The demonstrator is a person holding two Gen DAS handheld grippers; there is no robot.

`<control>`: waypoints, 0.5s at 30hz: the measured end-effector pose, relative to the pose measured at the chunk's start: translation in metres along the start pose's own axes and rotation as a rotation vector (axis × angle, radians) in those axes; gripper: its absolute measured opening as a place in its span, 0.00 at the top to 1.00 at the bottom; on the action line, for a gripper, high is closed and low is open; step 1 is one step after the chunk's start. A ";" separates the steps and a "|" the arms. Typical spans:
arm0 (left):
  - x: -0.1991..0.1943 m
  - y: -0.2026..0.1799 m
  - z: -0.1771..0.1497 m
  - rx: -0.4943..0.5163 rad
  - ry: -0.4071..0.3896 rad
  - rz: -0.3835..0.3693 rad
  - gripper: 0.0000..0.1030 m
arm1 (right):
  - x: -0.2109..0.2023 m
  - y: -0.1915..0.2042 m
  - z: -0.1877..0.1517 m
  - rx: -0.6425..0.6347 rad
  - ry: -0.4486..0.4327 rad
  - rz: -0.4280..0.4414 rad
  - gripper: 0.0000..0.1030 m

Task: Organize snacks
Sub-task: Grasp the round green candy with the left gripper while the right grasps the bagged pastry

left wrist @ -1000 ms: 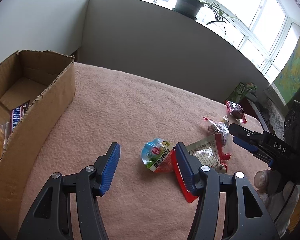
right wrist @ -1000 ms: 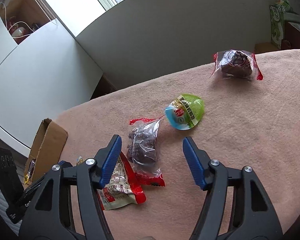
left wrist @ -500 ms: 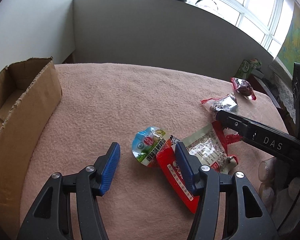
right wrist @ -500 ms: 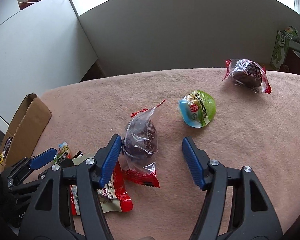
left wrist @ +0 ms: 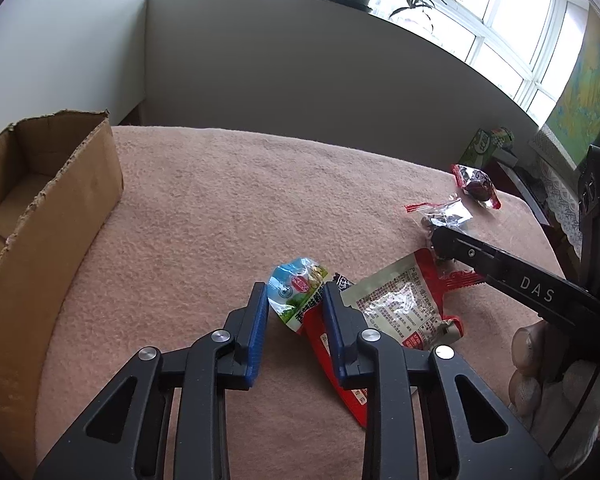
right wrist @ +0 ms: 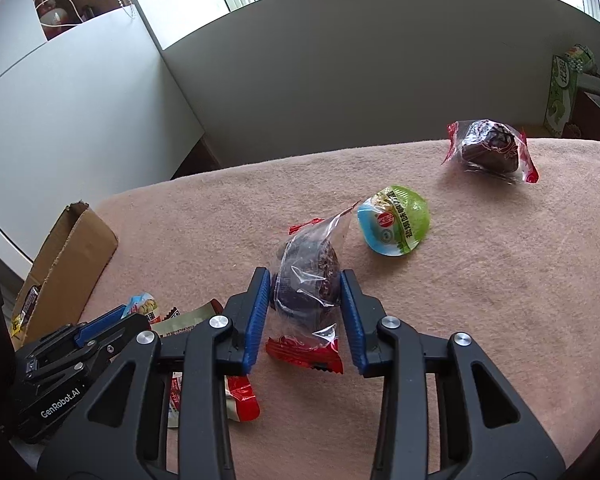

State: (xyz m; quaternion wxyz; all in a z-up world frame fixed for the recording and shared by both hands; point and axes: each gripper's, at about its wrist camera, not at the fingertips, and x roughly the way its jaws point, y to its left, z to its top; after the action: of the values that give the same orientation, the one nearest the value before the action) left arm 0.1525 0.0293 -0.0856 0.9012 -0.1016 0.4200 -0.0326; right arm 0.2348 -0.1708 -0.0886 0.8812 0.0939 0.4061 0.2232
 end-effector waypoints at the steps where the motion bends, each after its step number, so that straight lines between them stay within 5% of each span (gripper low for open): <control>1: 0.000 -0.001 0.000 0.001 -0.001 0.003 0.76 | -0.001 -0.001 0.000 0.007 -0.005 0.003 0.64; 7: 0.000 -0.004 0.001 0.016 -0.009 0.014 0.78 | 0.000 0.003 0.000 -0.018 0.003 -0.017 0.64; 13: 0.011 -0.011 0.006 0.020 0.025 0.026 0.50 | 0.001 0.001 0.001 -0.011 0.012 -0.009 0.64; 15: 0.012 -0.006 0.008 -0.009 0.025 0.018 0.48 | 0.002 0.003 0.001 -0.014 0.012 -0.010 0.64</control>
State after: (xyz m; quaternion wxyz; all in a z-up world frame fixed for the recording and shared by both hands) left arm 0.1667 0.0226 -0.0878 0.8957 -0.1015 0.4323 -0.0239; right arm 0.2355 -0.1677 -0.0881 0.8803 0.0843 0.4105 0.2223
